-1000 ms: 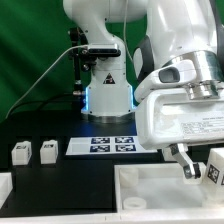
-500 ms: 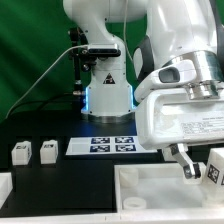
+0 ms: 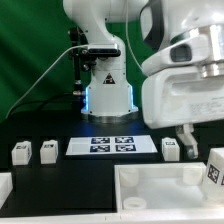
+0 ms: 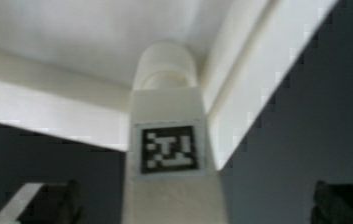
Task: Assemble one leg
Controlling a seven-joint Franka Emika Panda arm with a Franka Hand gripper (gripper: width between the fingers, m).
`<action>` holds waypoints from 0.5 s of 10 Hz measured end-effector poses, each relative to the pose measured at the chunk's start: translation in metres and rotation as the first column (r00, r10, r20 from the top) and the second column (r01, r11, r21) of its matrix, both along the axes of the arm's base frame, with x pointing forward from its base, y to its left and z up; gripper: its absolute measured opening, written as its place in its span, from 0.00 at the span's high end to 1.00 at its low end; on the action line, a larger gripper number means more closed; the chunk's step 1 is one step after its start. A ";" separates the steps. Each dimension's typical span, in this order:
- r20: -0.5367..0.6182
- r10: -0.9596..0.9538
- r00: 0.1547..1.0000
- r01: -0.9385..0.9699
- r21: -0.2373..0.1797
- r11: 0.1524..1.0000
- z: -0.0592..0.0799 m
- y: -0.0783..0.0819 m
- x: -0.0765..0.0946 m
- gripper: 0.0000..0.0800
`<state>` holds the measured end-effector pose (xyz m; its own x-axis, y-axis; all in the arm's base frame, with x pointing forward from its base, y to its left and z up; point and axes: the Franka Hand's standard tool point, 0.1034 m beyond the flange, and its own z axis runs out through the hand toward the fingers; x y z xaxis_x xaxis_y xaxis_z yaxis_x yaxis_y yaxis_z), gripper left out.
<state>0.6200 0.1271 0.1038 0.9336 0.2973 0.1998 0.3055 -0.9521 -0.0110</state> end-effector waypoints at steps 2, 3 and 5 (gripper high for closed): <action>-0.231 0.001 0.973 -0.012 -0.044 0.999 -0.003 0.003 -0.004 0.19; -0.240 0.002 0.971 -0.013 -0.046 0.999 -0.002 0.004 0.001 0.19; -0.239 0.001 0.971 -0.012 -0.046 0.999 -0.003 0.003 0.000 0.19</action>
Offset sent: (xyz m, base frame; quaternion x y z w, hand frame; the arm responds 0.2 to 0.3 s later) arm 0.0000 0.0000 0.0000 0.0000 0.0000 0.0000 1.0000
